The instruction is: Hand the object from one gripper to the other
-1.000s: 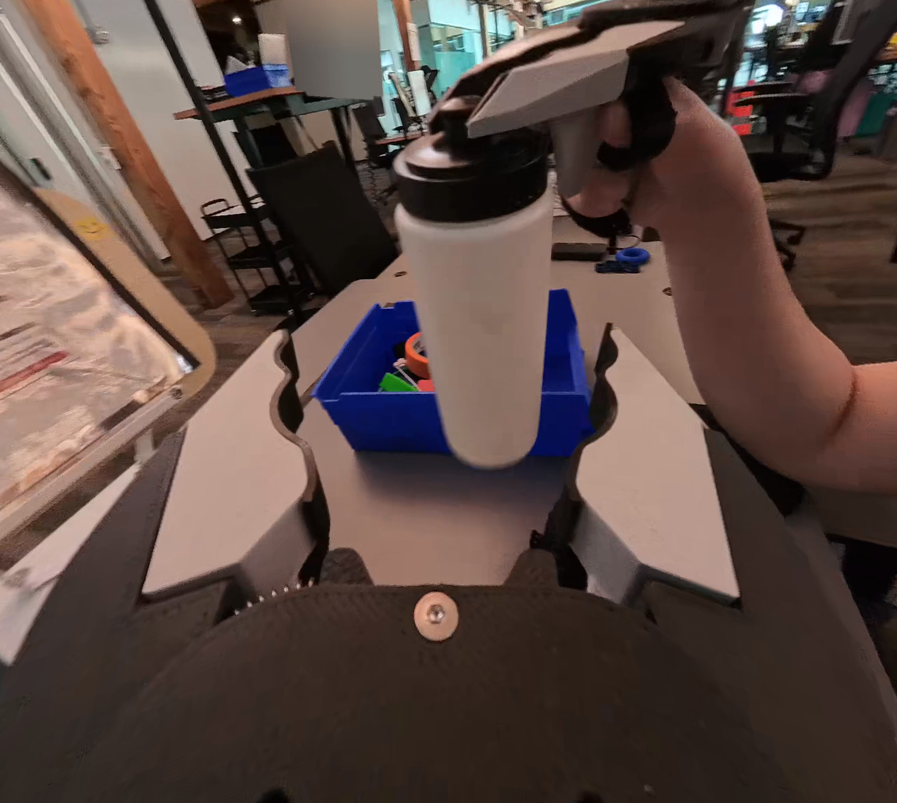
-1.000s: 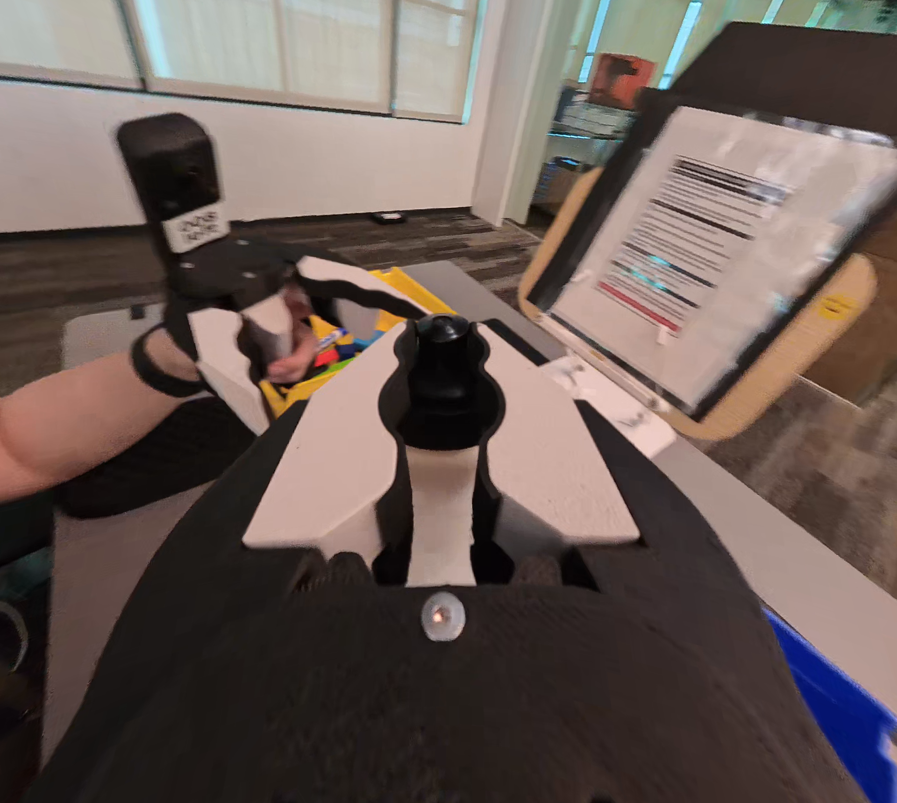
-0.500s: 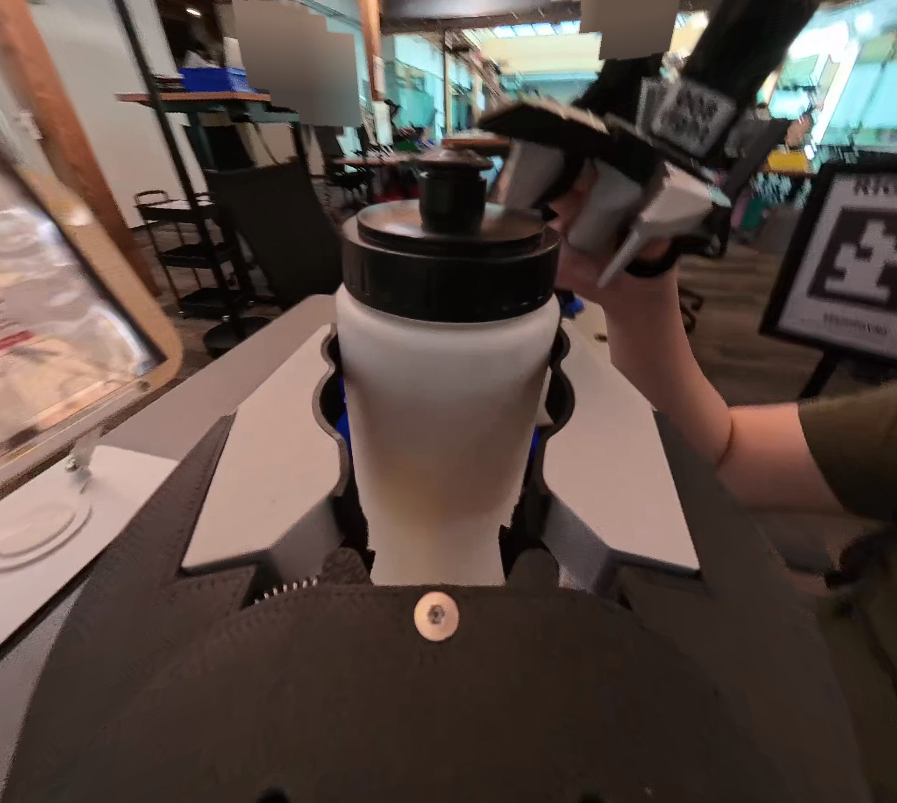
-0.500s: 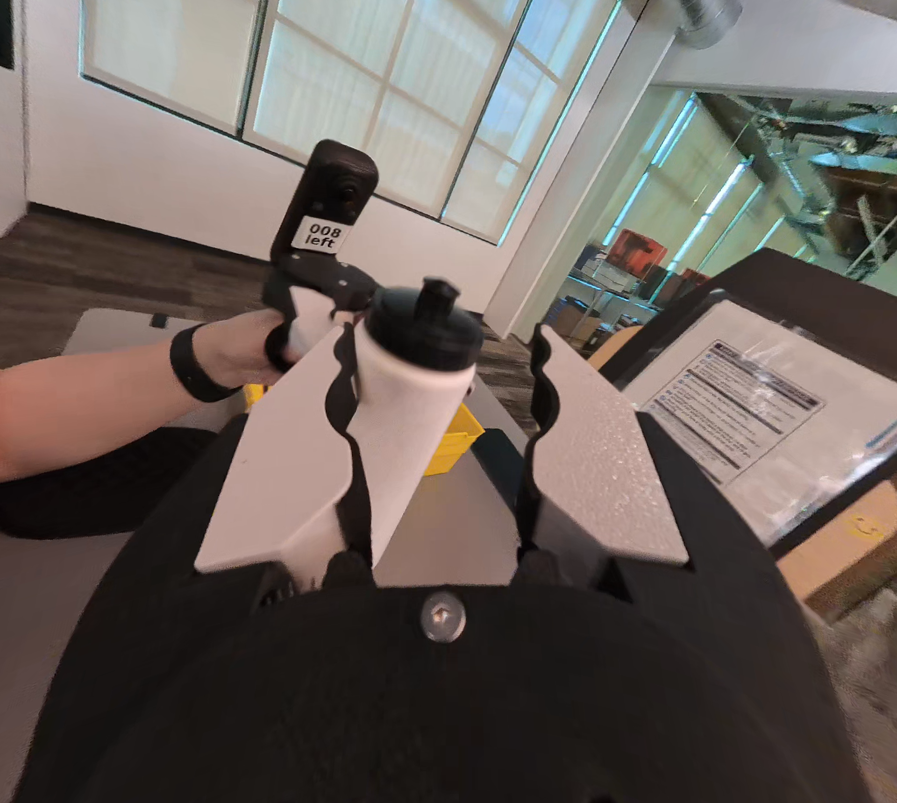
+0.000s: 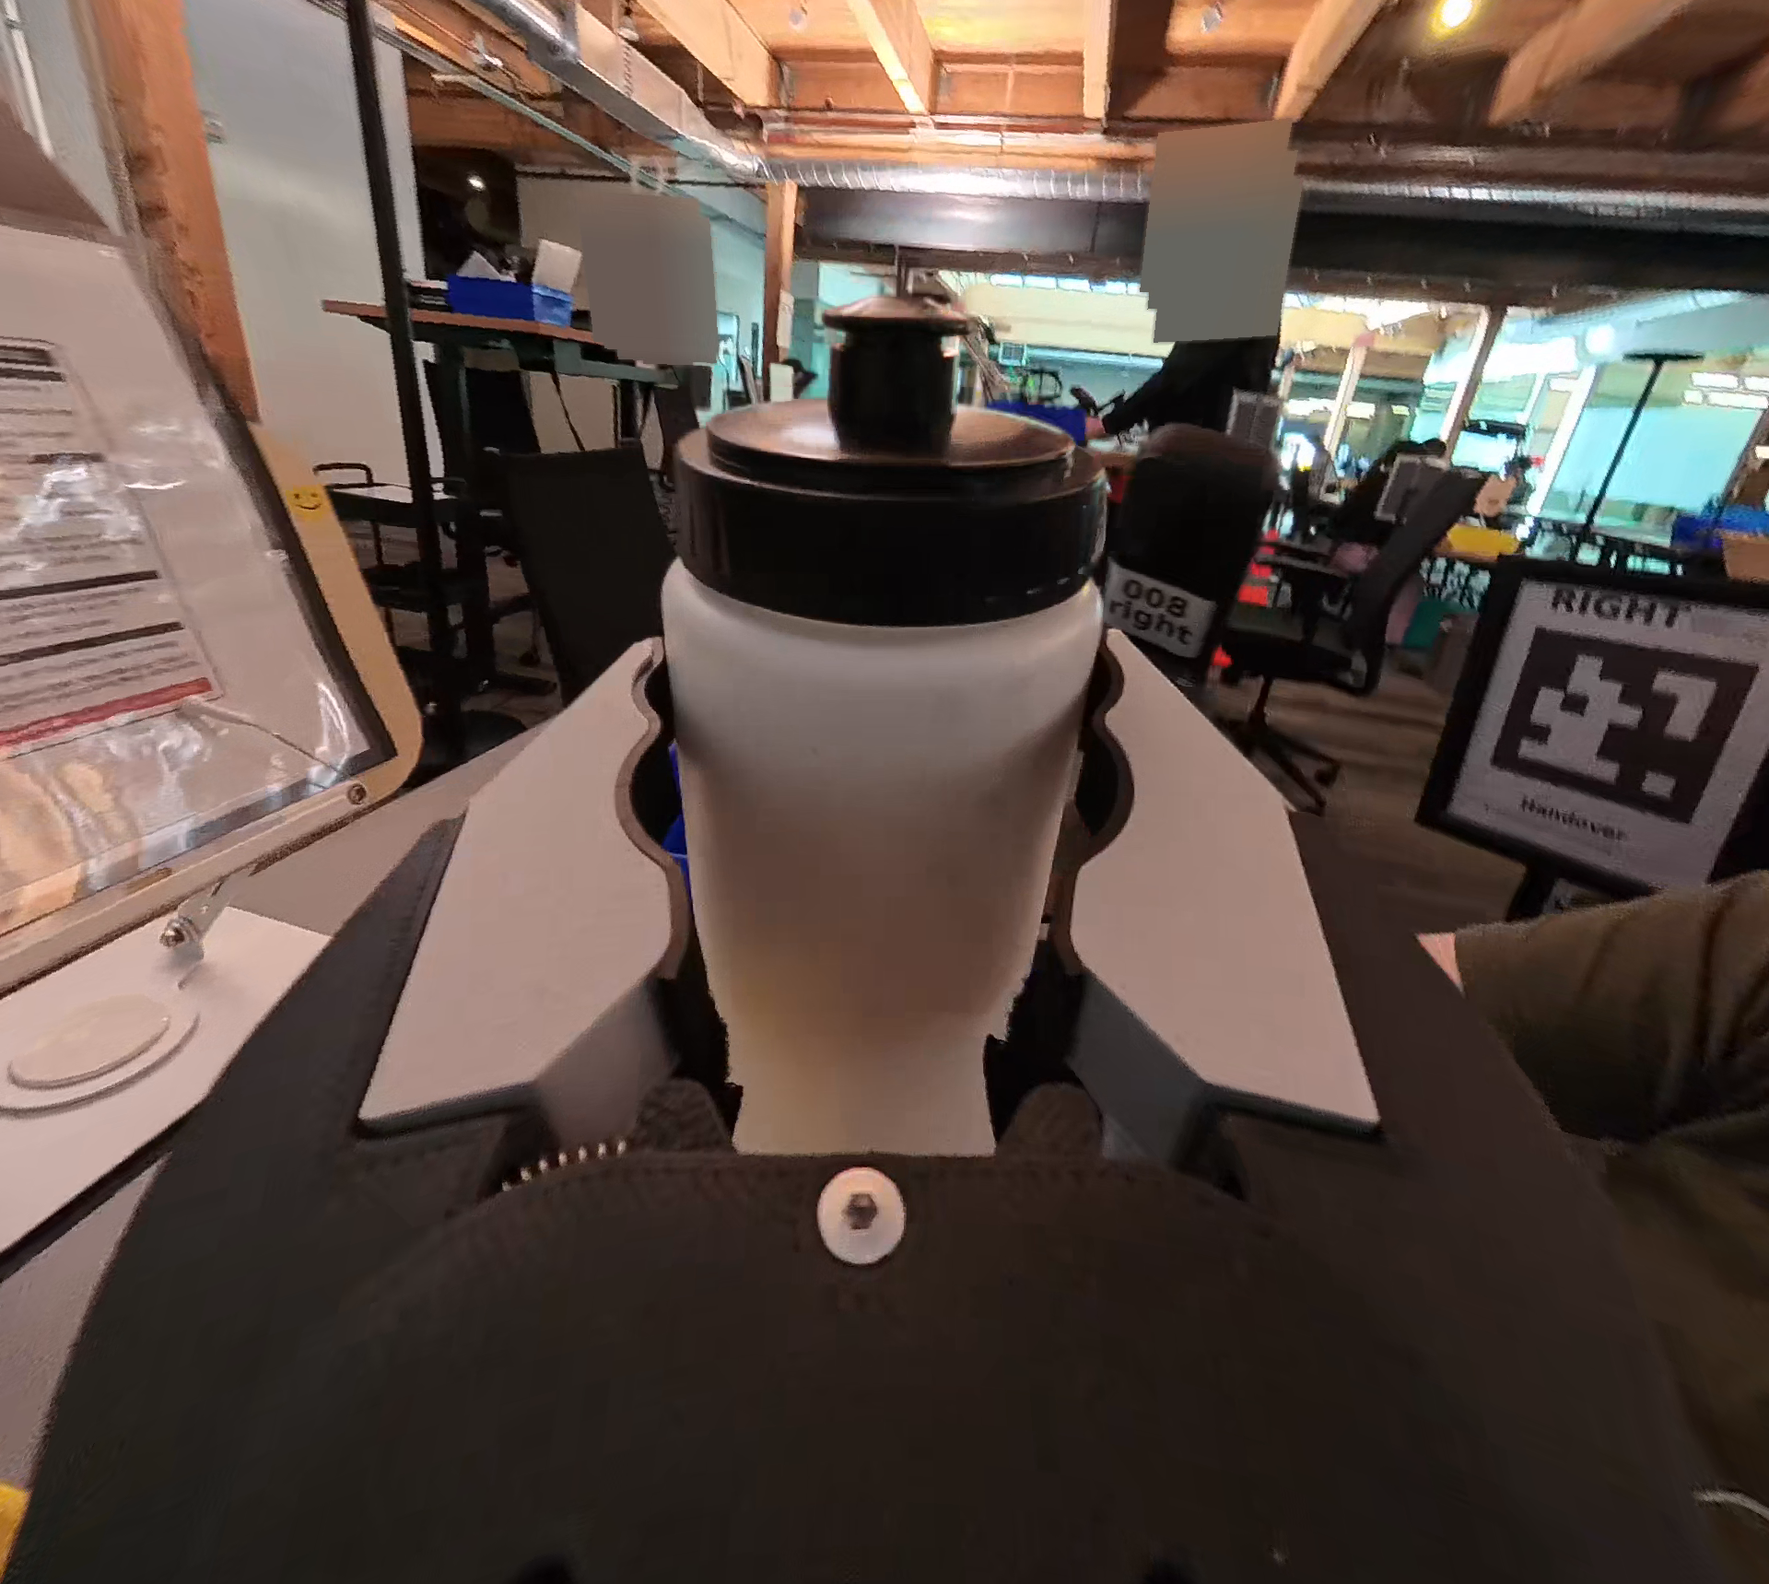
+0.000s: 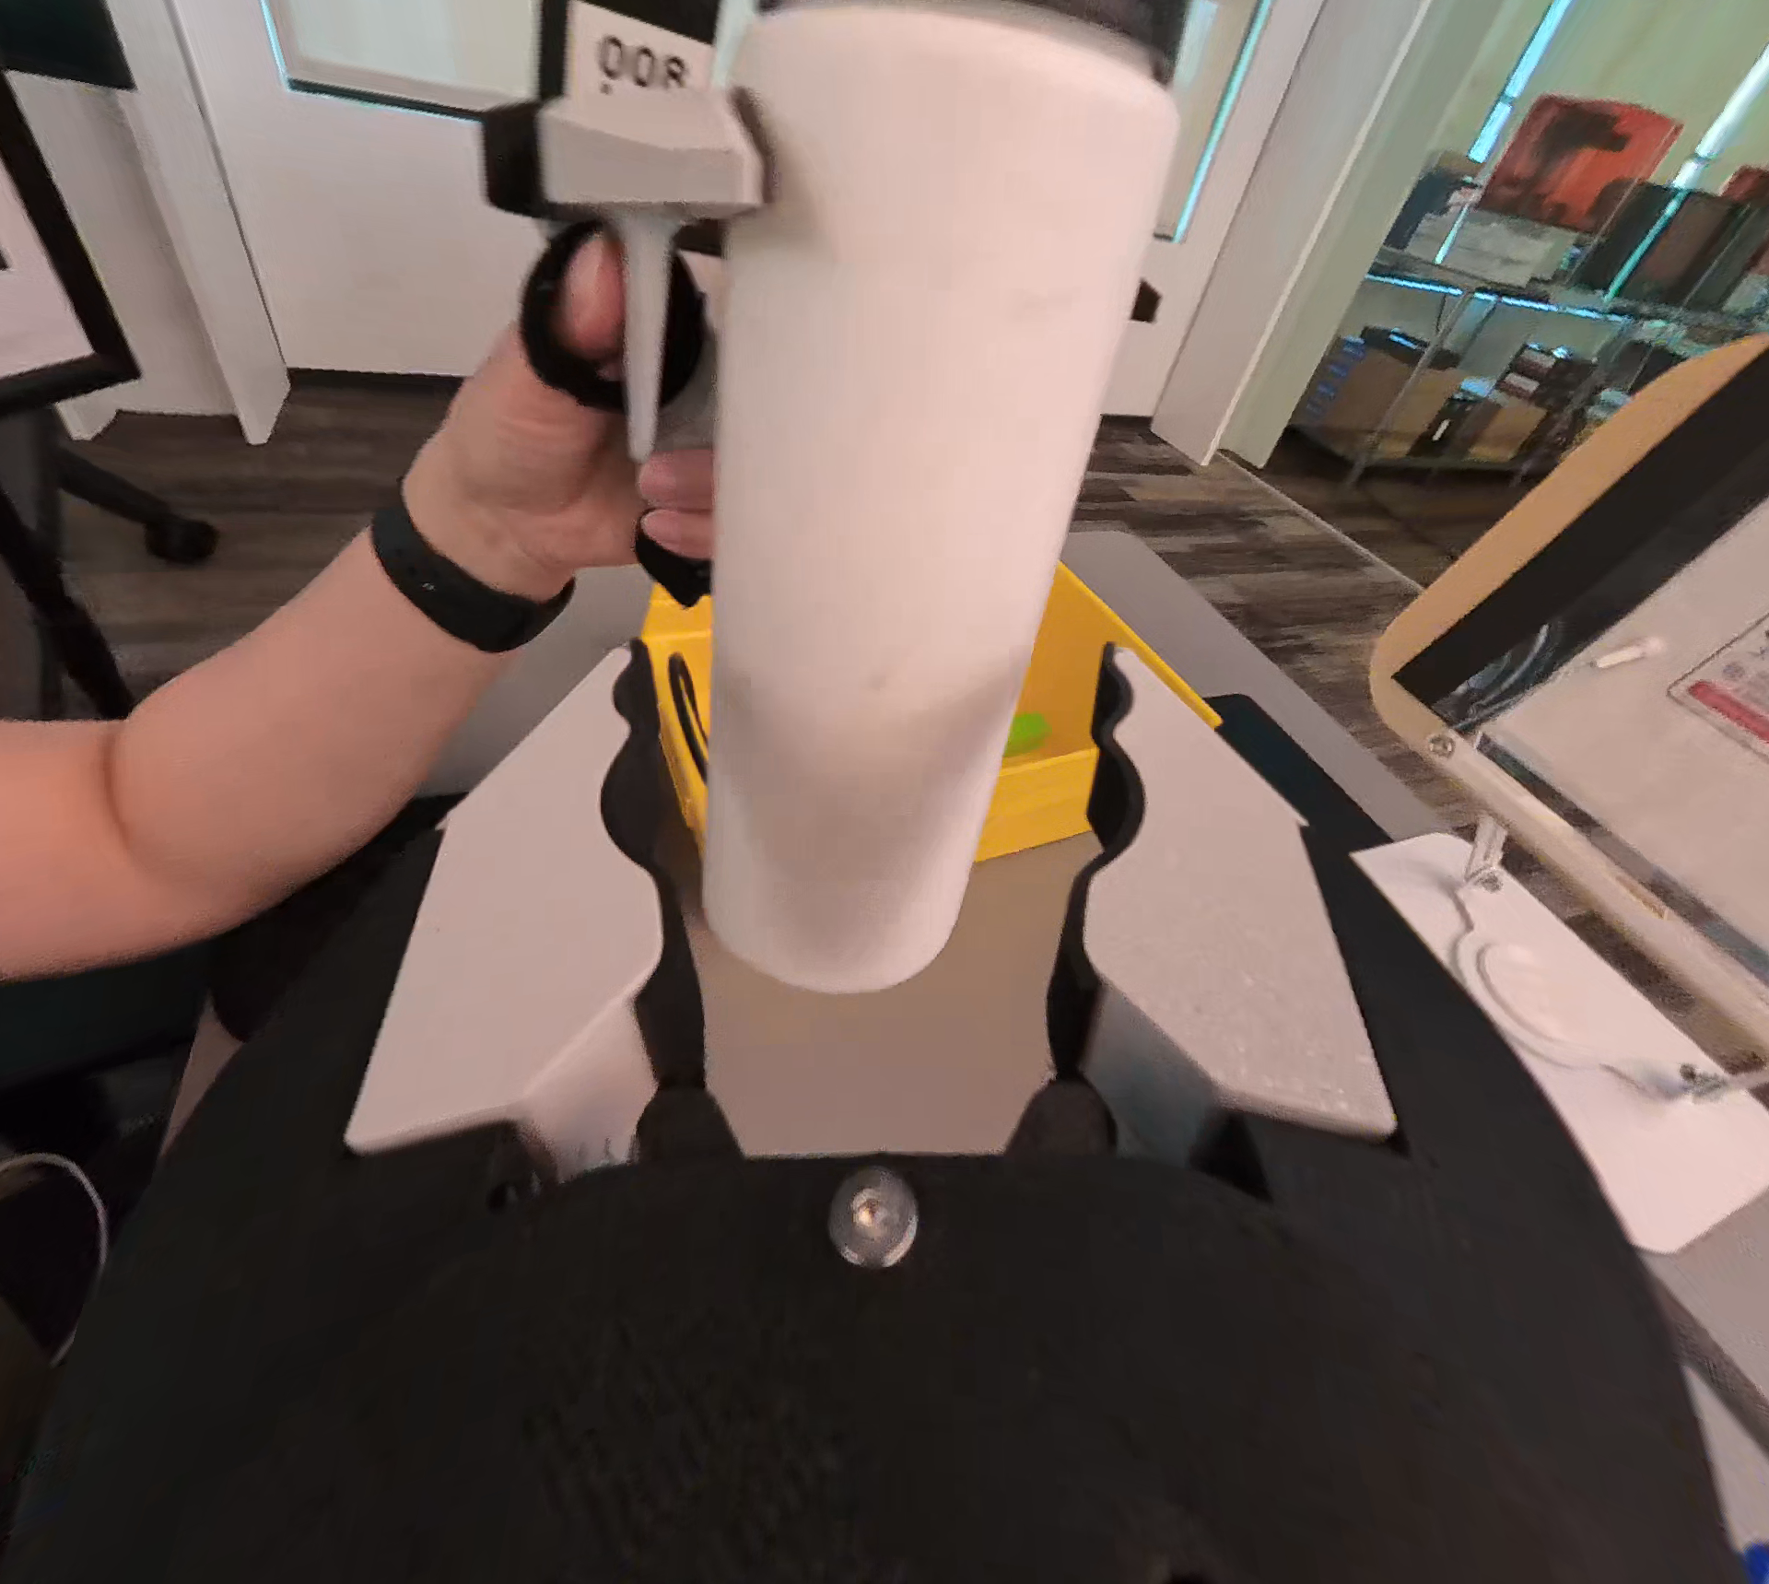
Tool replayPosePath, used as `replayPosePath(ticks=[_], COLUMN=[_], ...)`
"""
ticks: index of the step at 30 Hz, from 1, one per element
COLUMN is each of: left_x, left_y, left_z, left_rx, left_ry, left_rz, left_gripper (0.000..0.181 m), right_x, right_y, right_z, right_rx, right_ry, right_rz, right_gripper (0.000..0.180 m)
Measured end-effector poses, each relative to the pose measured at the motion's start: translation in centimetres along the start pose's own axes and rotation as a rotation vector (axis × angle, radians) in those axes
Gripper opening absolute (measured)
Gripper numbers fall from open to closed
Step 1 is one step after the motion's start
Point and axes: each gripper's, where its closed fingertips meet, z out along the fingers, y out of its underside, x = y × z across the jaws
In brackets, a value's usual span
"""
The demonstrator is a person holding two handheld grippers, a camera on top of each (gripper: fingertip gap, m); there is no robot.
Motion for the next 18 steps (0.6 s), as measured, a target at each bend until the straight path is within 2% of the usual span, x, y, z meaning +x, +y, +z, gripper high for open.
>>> replayPosePath(ticks=[1,6,7,8,10,11,12,15,18], left_x=[0.5,2.0,2.3,2.5,2.7,2.6,2.7,3.2,3.1], left_y=[0.3,1.8,2.1,2.2,2.3,2.0,1.5,-0.3,-3.3], left_z=[0.4,1.9,2.1,2.3,2.3,2.2,1.8,-0.6,-3.8], left_rx=[-0.018,-0.086,-0.094,-0.096,-0.096,-0.088,-0.083,-0.057,0.063], left_ry=[0.013,0.048,0.062,0.075,0.068,0.056,0.047,0.068,0.085], left_rz=[0.017,0.083,0.095,0.112,0.162,0.174,0.178,0.175,0.077], left_gripper=[0.084,0.085,0.085,0.085,0.086,0.105,0.128,0.137,0.13], right_x=[0.3,-0.3,-0.4,-0.8,-0.5,0.1,1.2,4.9,6.9], right_y=[0.2,0.9,0.9,1.0,1.2,1.2,1.1,0.0,-0.6], right_z=[0.3,0.9,1.0,1.0,1.0,0.9,0.5,-1.6,-3.5], right_rx=[0.0,-0.006,-0.003,-0.006,-0.021,-0.03,-0.035,-0.04,-0.095], right_ry=[0.015,-0.046,-0.056,-0.082,-0.067,-0.028,0.046,0.341,0.596], right_rz=[0.01,0.064,0.066,0.055,0.011,-0.036,-0.111,-0.521,-1.053], right_gripper=[0.094,0.099,0.097,0.083,0.083,0.083,0.083,0.082,0.083])
